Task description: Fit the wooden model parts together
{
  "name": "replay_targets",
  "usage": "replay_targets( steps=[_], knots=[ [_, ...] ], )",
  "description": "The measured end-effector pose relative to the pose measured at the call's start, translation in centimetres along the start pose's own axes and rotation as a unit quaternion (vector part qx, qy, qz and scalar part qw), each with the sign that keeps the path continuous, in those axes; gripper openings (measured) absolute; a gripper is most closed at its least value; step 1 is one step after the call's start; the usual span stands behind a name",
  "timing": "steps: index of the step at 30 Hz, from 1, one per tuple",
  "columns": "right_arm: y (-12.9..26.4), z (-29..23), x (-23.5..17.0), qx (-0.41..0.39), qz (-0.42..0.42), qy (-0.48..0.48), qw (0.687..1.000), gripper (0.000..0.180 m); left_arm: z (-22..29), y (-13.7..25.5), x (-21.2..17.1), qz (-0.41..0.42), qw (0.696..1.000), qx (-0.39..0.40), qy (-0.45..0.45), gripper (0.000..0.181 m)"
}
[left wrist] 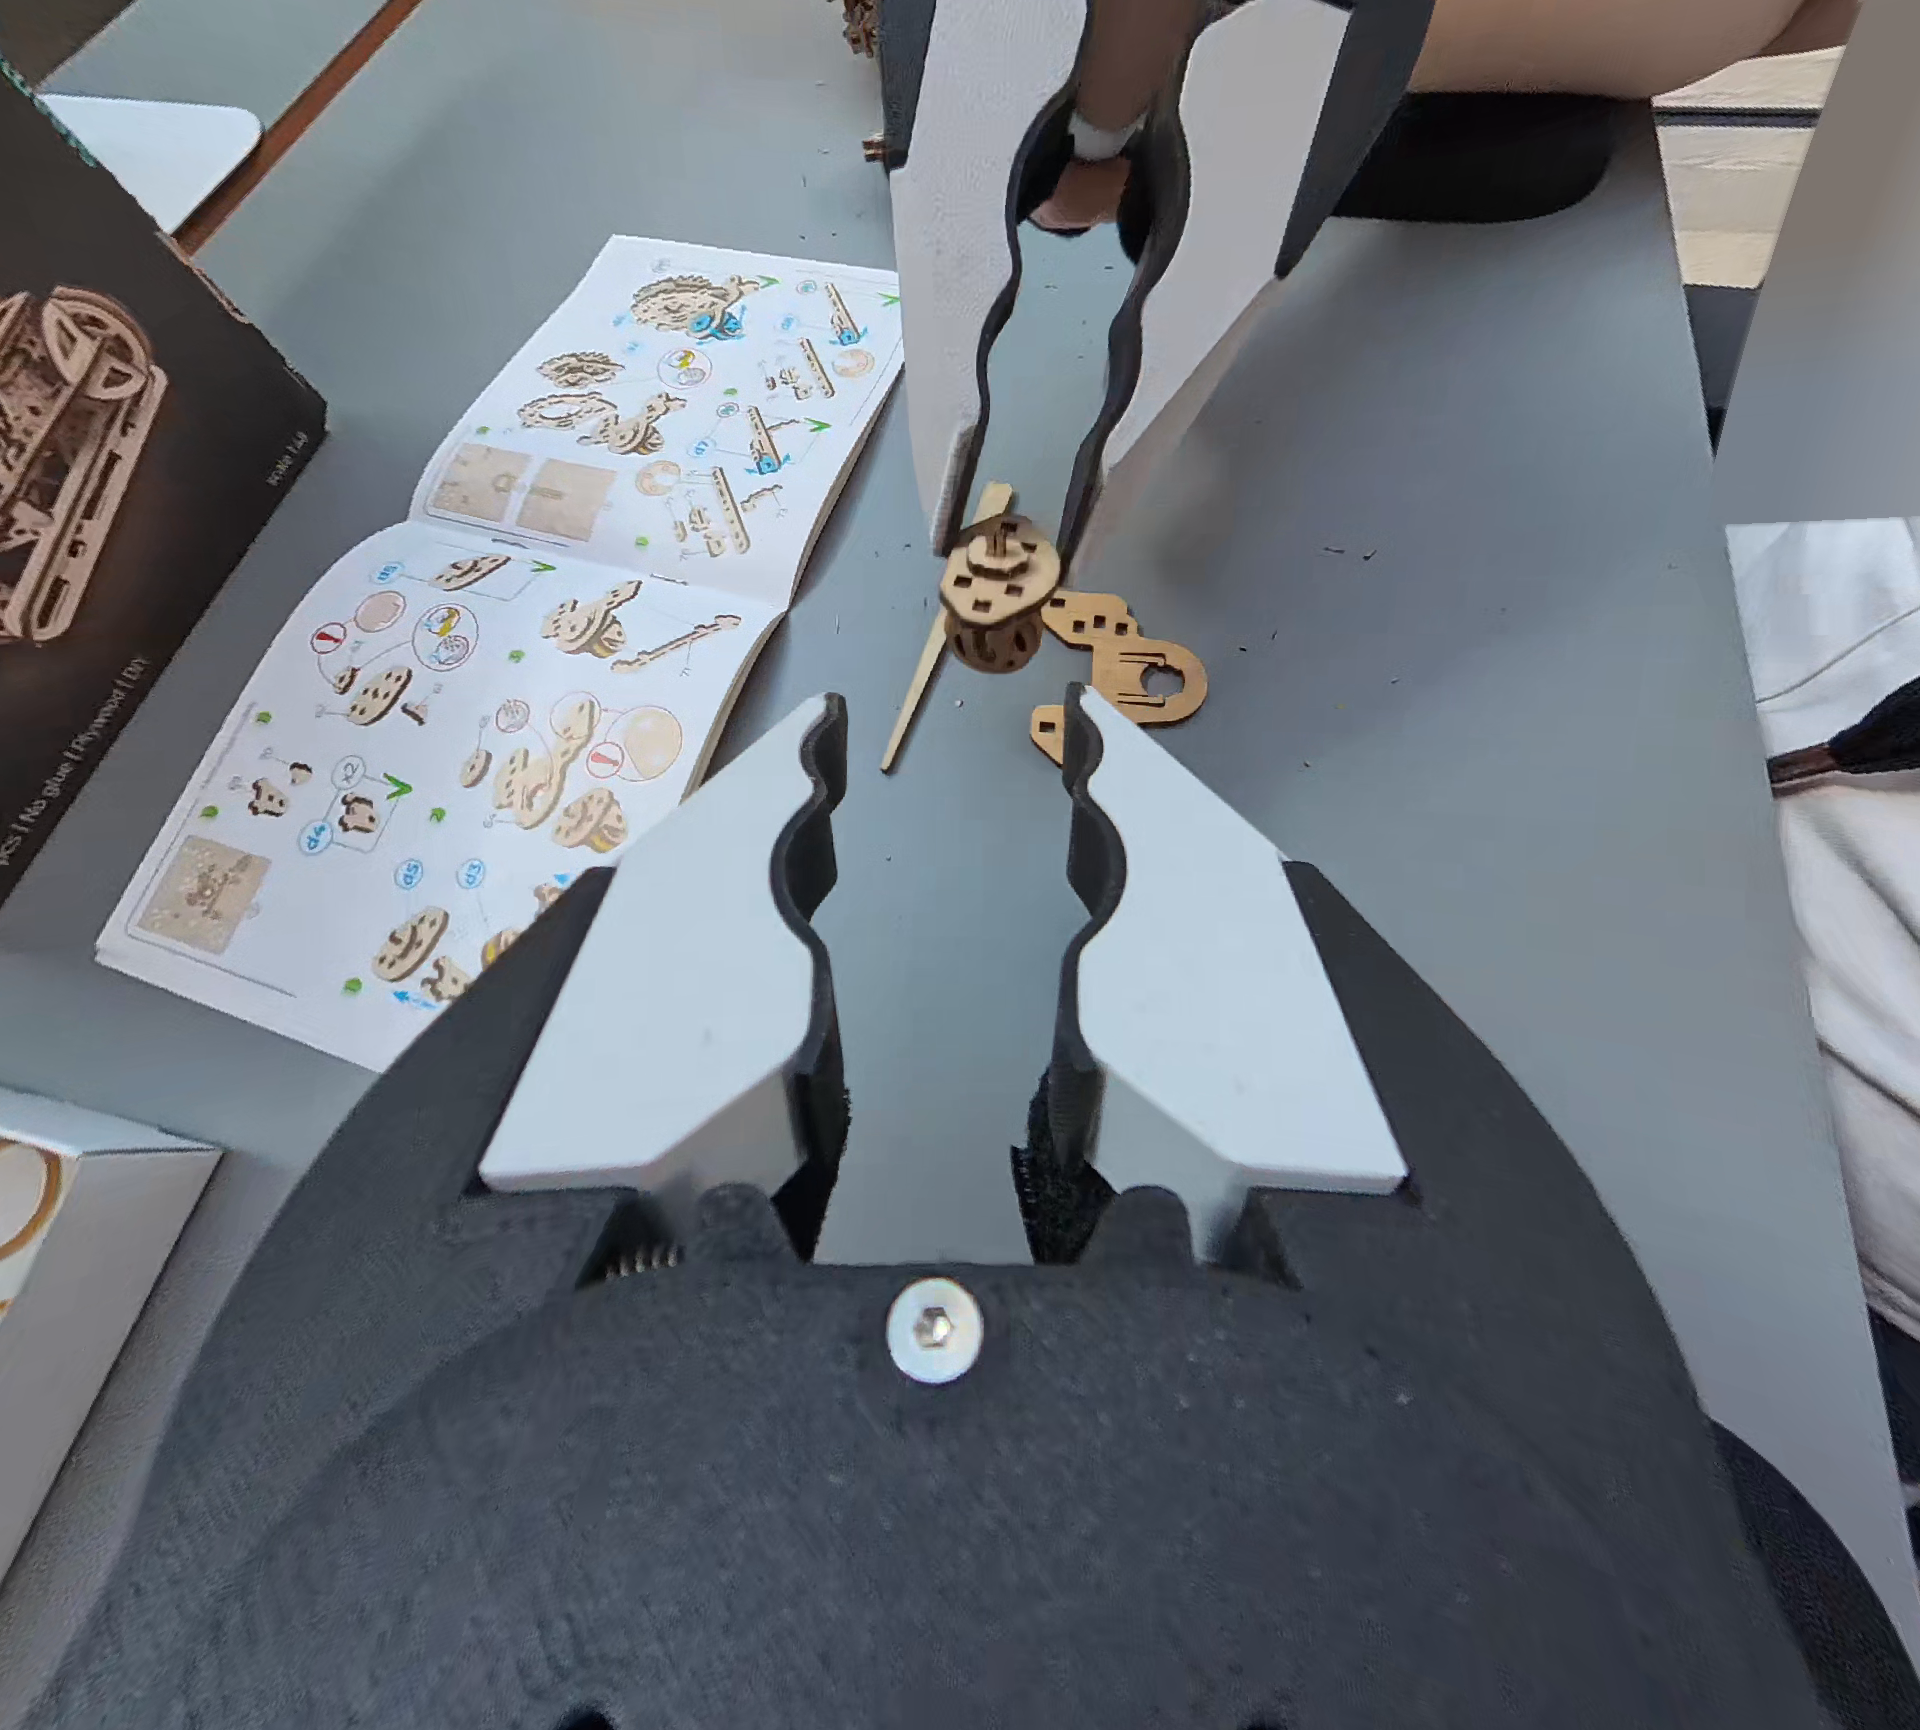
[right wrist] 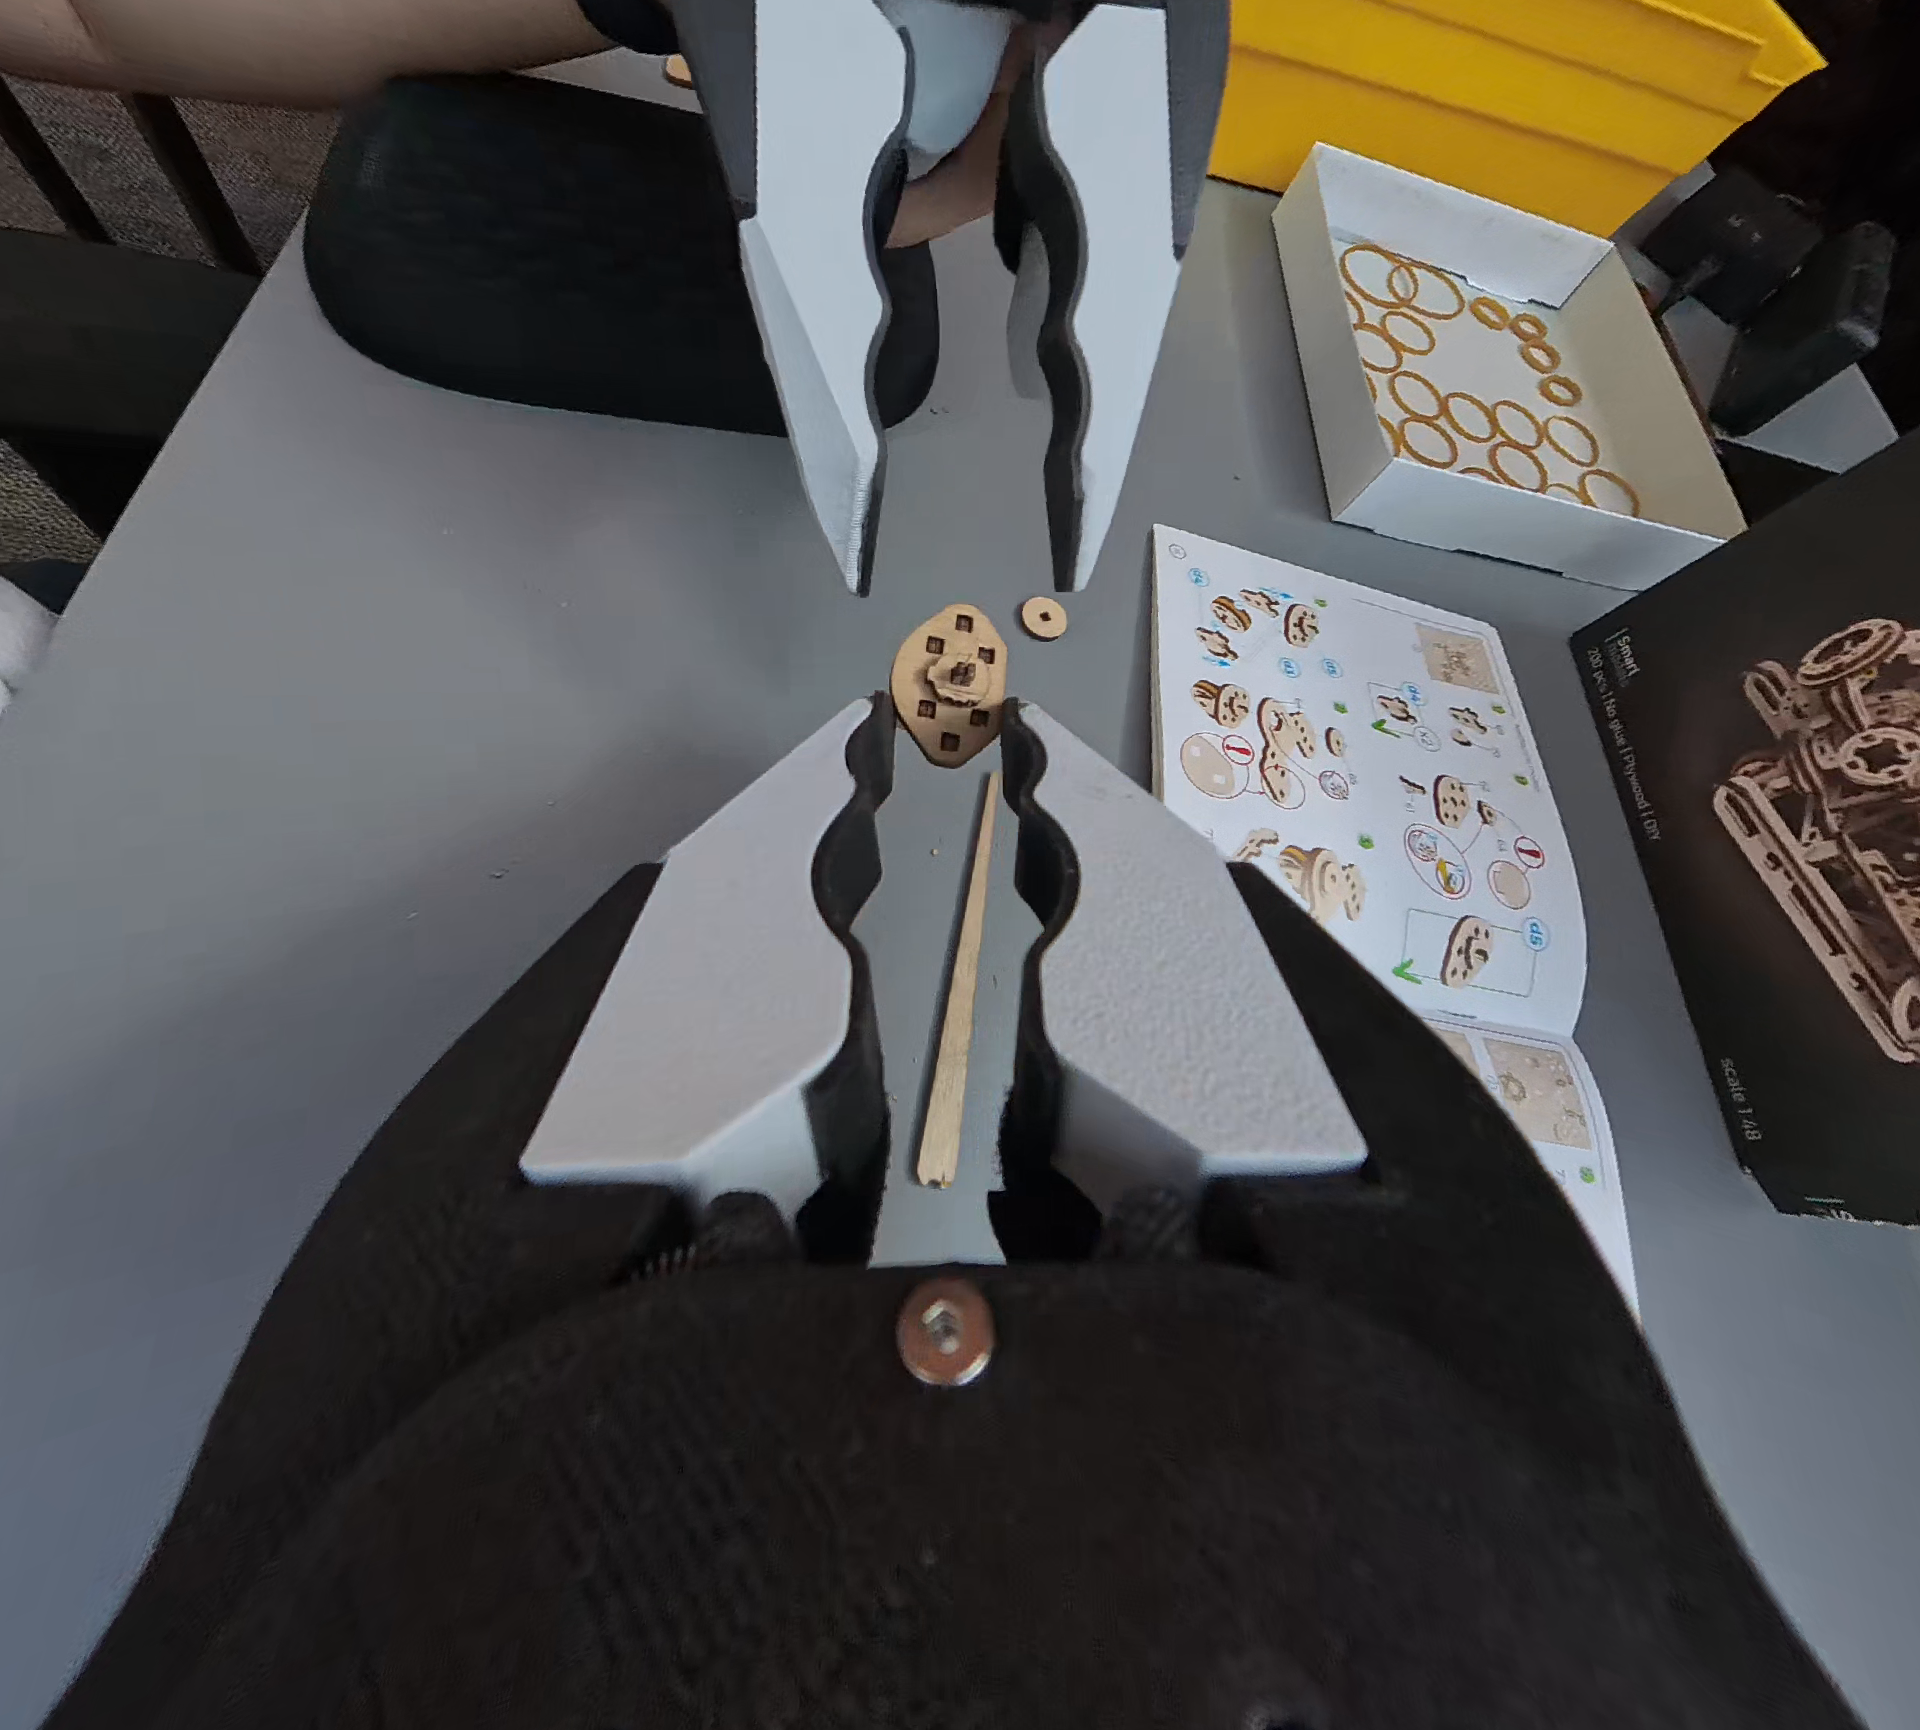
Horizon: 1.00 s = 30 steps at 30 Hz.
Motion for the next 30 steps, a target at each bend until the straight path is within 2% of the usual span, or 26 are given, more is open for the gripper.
replay_targets(
  steps=[4,9,15,20,30],
  knots=[
    [-1.0,0.6,-0.3,-0.023,0.009,0.002,1.000,0.019,-2.6,0.1,1.0,0.012,0.999,-0.040,0.016,0.050],
    [-1.1,0.3,-1.2,-0.036,0.010,-0.009,0.999,0.018,-2.3,-0.6,-1.0,0.022,0.998,-0.051,-0.024,0.034],
    [-1.4,-0.1,-1.8,-0.026,0.007,-0.019,0.999,0.018,-0.9,-1.7,-3.4,-0.017,0.997,-0.060,-0.045,0.040],
    [-1.1,-0.3,-1.9,-0.026,0.011,-0.017,0.999,0.018,-0.9,-1.4,-2.8,0.014,0.997,-0.062,-0.041,0.028],
    [-0.8,-0.7,-1.5,-0.012,0.024,-0.009,1.000,0.019,0.2,-1.5,-1.4,0.052,0.995,-0.080,-0.038,0.022]
  ],
)
Point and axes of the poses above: each gripper's, where its closed fingertips meet, y back along the fingers, x out of its top, z = x × y across the jaws, the point moved 6 cm from there along y, back along the fingers, and after that the axes turned 15 degrees about z, right-handed, at the moved point
